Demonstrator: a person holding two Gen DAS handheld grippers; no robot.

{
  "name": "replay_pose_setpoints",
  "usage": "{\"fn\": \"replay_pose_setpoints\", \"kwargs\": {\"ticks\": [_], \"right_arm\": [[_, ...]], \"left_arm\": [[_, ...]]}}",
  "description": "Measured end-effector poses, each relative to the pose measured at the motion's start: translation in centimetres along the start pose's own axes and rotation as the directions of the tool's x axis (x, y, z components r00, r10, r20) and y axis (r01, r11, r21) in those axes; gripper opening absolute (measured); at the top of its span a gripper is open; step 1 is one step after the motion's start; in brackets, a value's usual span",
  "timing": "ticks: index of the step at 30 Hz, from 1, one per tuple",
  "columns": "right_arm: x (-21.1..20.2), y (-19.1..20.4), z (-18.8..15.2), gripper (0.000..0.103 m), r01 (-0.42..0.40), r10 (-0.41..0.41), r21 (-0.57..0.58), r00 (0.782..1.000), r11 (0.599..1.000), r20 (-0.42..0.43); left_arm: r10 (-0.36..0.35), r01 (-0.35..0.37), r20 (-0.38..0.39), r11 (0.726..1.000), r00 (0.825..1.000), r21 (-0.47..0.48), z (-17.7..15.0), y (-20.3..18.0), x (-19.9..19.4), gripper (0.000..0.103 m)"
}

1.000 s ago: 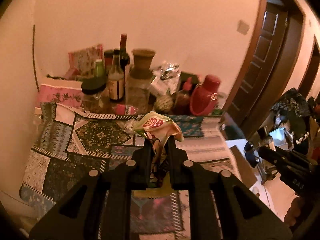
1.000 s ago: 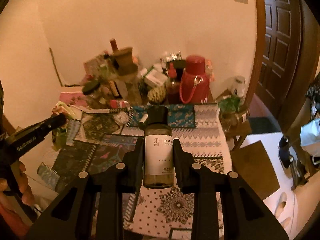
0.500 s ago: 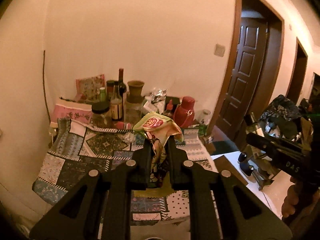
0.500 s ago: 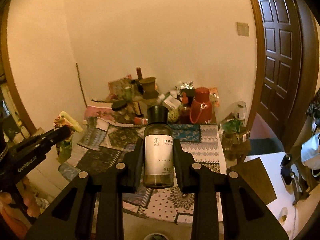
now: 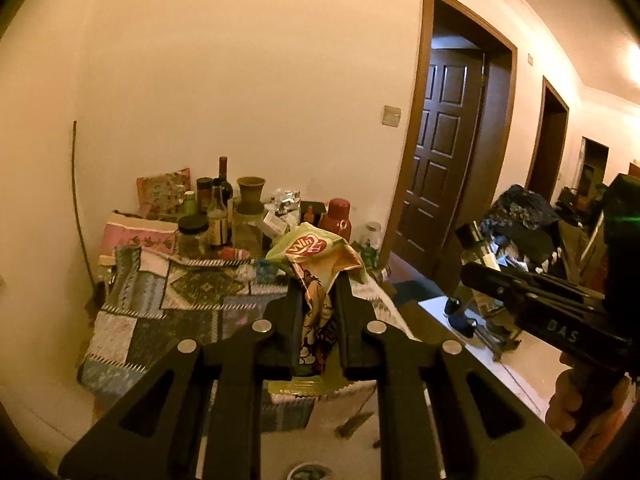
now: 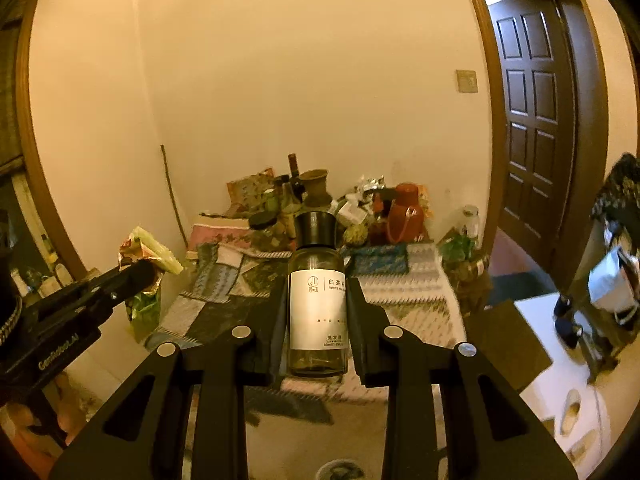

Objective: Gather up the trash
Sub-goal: 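Lift the wrapper and bottle and carry them down over the wastebasket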

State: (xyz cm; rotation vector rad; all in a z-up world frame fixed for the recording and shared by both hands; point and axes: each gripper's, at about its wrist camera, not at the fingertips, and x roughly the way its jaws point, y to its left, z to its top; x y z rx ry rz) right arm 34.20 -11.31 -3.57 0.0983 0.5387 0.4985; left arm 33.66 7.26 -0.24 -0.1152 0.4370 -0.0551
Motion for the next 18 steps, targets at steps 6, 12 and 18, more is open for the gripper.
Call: {"fn": "replay_pose_setpoints", "kwargs": {"ticks": [6,12,18], "right_arm": [[-3.2,3.5,-3.8,0.026,-0.004,0.004,0.029,1.0,1.0,-0.018],[-5.2,4.8,-6.3,0.026,0.028,-0.025,0.056,0.998,0.998,-0.06],[-5.9,4.5,-8.2,0.026,0.077,-0.068,0.065,0.99,0.995,-0.124]], "left_arm": [[-0.013,0.013,-0.028,1.0,1.0,-0.007,-3.5,1.6,-5.3,0.013],[-0.041,0.04,-0.072,0.999,0.997,-0.006,-6.0,2.3,-8.3,0.013],[-0.075,0.073,-0.14,0.997,0.987,-0.018,-8.6,1.9,-8.5,0.013]]}}
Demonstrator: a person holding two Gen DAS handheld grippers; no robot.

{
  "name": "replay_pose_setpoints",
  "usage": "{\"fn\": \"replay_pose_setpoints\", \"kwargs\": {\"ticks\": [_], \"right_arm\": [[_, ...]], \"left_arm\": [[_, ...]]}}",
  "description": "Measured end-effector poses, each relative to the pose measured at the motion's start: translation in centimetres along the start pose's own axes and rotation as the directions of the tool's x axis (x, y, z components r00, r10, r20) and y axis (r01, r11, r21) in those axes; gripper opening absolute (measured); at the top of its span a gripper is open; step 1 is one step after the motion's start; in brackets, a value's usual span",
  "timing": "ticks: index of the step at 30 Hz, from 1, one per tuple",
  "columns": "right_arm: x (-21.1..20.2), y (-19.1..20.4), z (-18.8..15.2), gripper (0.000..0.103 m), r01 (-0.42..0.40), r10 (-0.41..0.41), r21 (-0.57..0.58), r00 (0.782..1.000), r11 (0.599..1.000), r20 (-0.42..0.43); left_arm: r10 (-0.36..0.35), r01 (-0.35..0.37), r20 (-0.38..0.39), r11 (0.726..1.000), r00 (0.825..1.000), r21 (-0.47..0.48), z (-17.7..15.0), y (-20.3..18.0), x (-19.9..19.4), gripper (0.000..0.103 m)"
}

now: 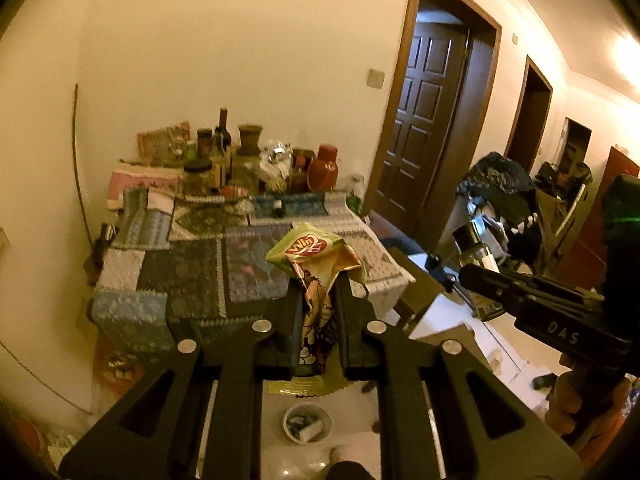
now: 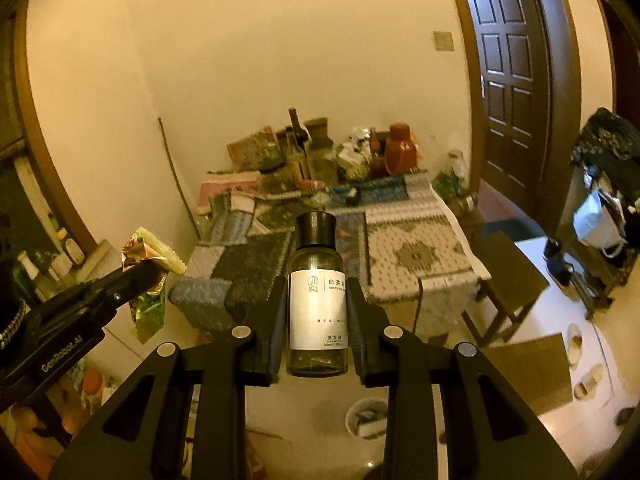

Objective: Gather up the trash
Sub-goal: 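Lift the wrapper and bottle and carry them down over the wastebasket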

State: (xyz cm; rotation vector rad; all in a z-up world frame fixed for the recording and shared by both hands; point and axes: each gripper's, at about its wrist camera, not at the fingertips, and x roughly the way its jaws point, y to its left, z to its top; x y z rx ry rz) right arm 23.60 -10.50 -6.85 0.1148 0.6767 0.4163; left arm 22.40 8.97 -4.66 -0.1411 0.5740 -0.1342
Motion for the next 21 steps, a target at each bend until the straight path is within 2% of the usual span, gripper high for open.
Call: {"fn": "replay_pose_setpoints", "kwargs": {"ticks": [6,11,17,21], "right_arm": [[1.8,-1.5,-2.5,0.026,0.01,-0.007,0.025,0.996,1.0,-0.088],[4.7,-3.6,-5.1,0.026,0.013,-0.006,0.042,0.986,0.999,-0.165],[10.9,-7.2,-9.6,0.026,0.024,-0.002,0.067,0.95,0.997,-0.312],[15.1,-9.1,-13.3,0.026,0.027,0.003,0.071,0.922,0.997,-0.387]], "left_arm": [[-0.013,0.01,-0.089,0.999,0.996,-0.035,-2.7,-0.4,2.4,0.013],[-0.001,-0.008,-0.182,0.999,0.983,-0.052,-5.5,-0.5,6.6,0.013],[-0.022,-0.018,-0.284,0.99,0.959,-0.136,-9.8,0.3,13.5,0.013],[0.002,-0.073,-0.348,0.979,0.937,-0.19,-14.2,1.8,18.4,0.013]]}}
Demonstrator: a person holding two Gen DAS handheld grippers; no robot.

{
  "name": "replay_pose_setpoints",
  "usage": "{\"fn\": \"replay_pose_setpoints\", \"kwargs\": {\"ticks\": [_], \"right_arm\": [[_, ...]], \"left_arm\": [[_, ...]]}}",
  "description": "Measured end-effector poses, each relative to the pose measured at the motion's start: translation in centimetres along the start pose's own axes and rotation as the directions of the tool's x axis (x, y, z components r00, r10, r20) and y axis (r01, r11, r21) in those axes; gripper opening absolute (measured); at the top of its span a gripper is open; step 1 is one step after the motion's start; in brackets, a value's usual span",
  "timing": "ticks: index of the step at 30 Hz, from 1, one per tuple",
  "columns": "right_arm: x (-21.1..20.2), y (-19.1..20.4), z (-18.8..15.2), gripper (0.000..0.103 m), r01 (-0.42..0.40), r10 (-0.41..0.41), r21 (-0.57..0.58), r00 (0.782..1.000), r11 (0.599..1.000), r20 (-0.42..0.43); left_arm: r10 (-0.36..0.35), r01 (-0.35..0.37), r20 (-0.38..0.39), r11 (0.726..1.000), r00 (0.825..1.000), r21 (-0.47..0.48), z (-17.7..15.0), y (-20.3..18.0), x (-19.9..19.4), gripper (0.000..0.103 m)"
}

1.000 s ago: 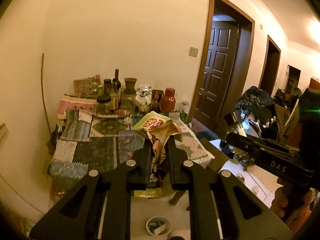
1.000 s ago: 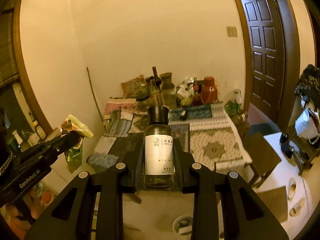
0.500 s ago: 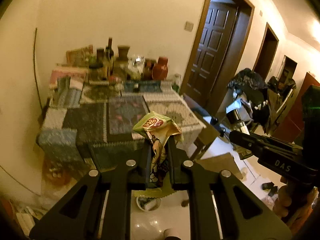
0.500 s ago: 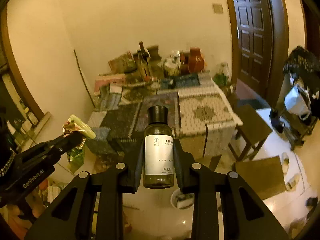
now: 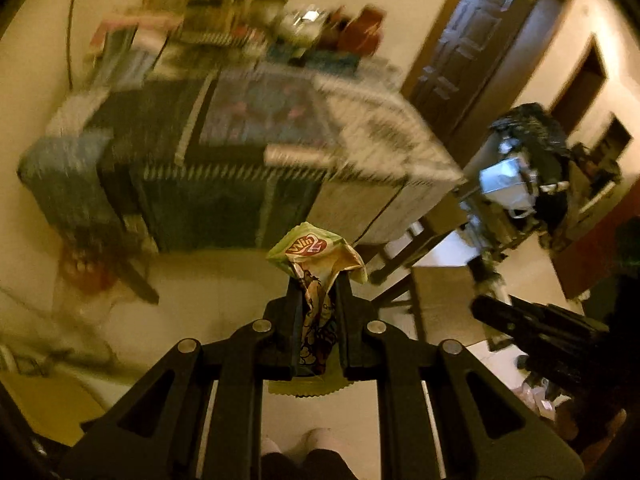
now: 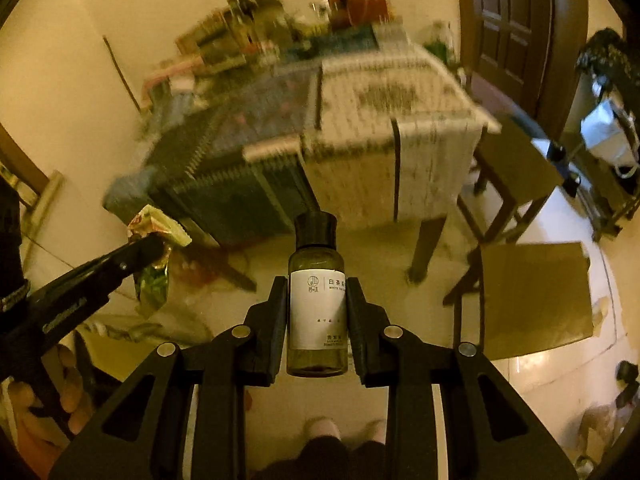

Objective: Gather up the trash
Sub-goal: 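Lift the wrapper and bottle and carry them down over the wastebasket, then open both tools to drop the wrapper and bottle into the wastebasket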

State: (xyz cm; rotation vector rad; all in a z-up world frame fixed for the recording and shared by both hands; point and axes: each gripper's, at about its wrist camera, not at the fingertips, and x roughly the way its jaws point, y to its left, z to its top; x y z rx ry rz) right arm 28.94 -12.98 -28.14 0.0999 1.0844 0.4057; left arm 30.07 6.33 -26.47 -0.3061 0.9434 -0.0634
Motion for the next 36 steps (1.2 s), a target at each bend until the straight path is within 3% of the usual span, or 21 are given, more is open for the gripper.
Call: {"fn": "replay_pose_setpoints", "kwargs": {"ticks": [10,20,22,24,32,33,36], "right_arm": [[13.2,-4.0,-3.4,0.026,-0.02,0.023,0.02,0.99,1.0,-0.143],[23.1,-4.8,-5.7,0.029,-0.146,0.144,0.01,0.96,0.989,-0.24],[24.1,-5.2,-6.0,0.052,-0.104,0.104,0.012,0.963,0.994,-0.248],[24.3,-5.8,-6.2,0.058,-0.073,0.075,0.02,0.969,0.997,-0.234],[24.3,-9.3,-6.6,0.059,-0.011,0.029,0.072,0.966,0.997,-0.257],[24.1,-9.5,-6.5,0.059,-0.007,0.027,0.079,0.966,0.997,-0.257],[23.4,-10.0,-6.2,0.059,0.008,0.017,0.097,0.968,0.995,-0.252]], "left_arm": [[0.082,-0.108,-0.198,0.986,0.977,-0.125,-8.7,6.8,14.7,0.013],[0.092,-0.131,-0.269,0.982,0.959,-0.133,-13.4,8.6,23.1,0.013],[0.08,-0.12,-0.275,0.984,0.958,-0.134,-13.7,8.6,24.3,0.013],[0.069,-0.11,-0.284,0.986,0.956,-0.129,-14.1,8.3,25.5,0.013],[0.025,-0.069,-0.321,0.99,0.947,-0.125,-13.9,6.5,29.8,0.016],[0.022,-0.066,-0.323,0.99,0.946,-0.124,-13.9,6.4,30.2,0.019],[0.005,-0.055,-0.341,0.989,0.94,-0.136,-13.6,5.9,31.2,0.043]]}}
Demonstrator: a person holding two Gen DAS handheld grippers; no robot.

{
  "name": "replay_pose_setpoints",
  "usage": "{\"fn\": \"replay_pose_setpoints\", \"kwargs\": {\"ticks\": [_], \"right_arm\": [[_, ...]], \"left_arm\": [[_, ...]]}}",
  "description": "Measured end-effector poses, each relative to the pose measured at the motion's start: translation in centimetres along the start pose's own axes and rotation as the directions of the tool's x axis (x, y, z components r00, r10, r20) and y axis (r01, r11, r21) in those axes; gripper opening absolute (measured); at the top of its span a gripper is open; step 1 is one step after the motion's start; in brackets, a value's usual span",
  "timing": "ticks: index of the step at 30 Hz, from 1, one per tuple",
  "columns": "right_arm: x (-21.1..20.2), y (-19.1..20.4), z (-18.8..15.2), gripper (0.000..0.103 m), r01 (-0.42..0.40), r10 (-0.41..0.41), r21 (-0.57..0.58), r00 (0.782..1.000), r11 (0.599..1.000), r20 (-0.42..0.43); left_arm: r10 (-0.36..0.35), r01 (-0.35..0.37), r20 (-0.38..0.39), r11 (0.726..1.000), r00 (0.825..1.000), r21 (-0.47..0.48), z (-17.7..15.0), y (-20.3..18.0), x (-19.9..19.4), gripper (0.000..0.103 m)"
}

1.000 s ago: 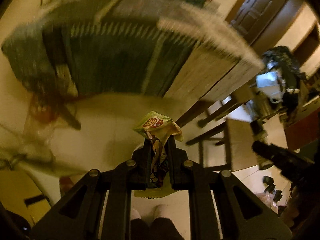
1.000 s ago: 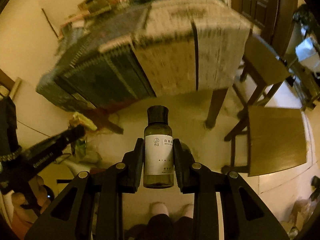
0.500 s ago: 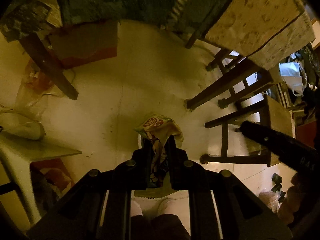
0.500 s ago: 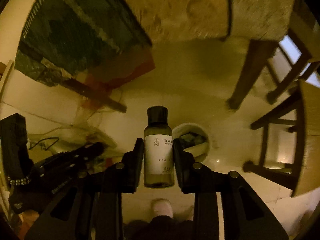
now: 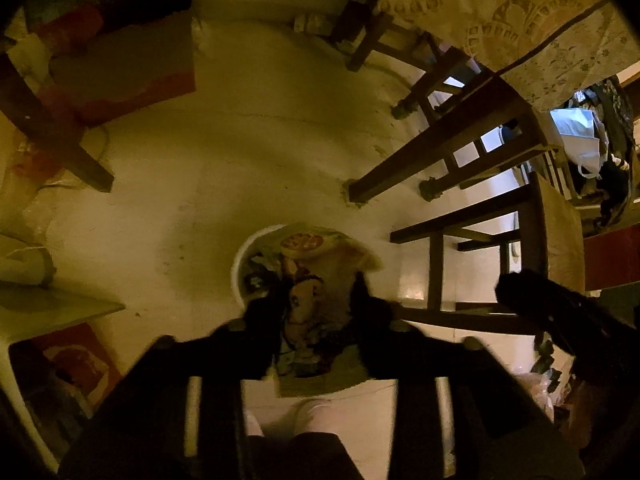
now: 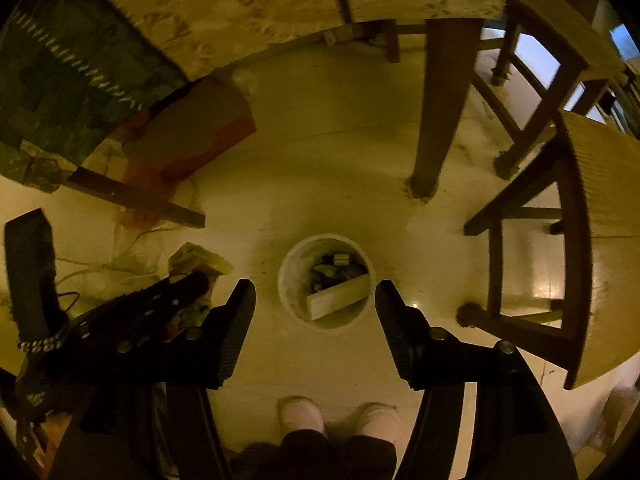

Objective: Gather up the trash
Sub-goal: 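Open both tools to drop the wrapper and bottle into the wastebasket, then raise both open tools and move them back toward the table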

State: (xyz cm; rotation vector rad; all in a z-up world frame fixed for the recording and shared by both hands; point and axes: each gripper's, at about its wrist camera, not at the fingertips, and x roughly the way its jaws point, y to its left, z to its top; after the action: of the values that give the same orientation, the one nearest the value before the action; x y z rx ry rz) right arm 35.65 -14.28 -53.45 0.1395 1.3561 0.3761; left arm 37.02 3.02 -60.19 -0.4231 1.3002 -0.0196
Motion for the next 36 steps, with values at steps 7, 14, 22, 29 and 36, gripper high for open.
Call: {"fn": "replay_pose_setpoints", "kwargs": {"ticks": [7,14,22,29,36], "right_arm": [[-2.0,0.1,0.7,0.059,-0.008,0.007,0.008,0.999,1.0,0.036],[-5.4,1.4,0.8,0.059,-0.005,0.006,-0.024,0.998,1.0,0.055],[-13.2,4.6,1.3,0.059,-0.001,0.008,-0.066,0.994,0.998,0.112],[-21.8,8.8,1.4,0.059,0.016,0.01,-0.128,0.978,0.992,0.207],[-30.6,13.2,0.8,0.059,0.027,0.036,-0.187,0.945,0.982,0.325]], "left_arm": [[0.049,-0.049,-0.081,0.999,0.996,0.006,0.3,-0.7,1.5,0.053],[0.071,-0.069,-0.051,0.997,0.996,0.04,0.2,-2.0,-2.8,0.053],[0.084,-0.09,0.068,0.991,0.994,0.1,1.2,-4.6,-14.3,0.053],[0.059,-0.088,0.201,0.987,0.978,0.138,1.8,-6.8,-26.4,0.053],[0.031,-0.109,0.364,0.975,0.931,0.195,1.5,-9.1,-38.9,0.053]]}}
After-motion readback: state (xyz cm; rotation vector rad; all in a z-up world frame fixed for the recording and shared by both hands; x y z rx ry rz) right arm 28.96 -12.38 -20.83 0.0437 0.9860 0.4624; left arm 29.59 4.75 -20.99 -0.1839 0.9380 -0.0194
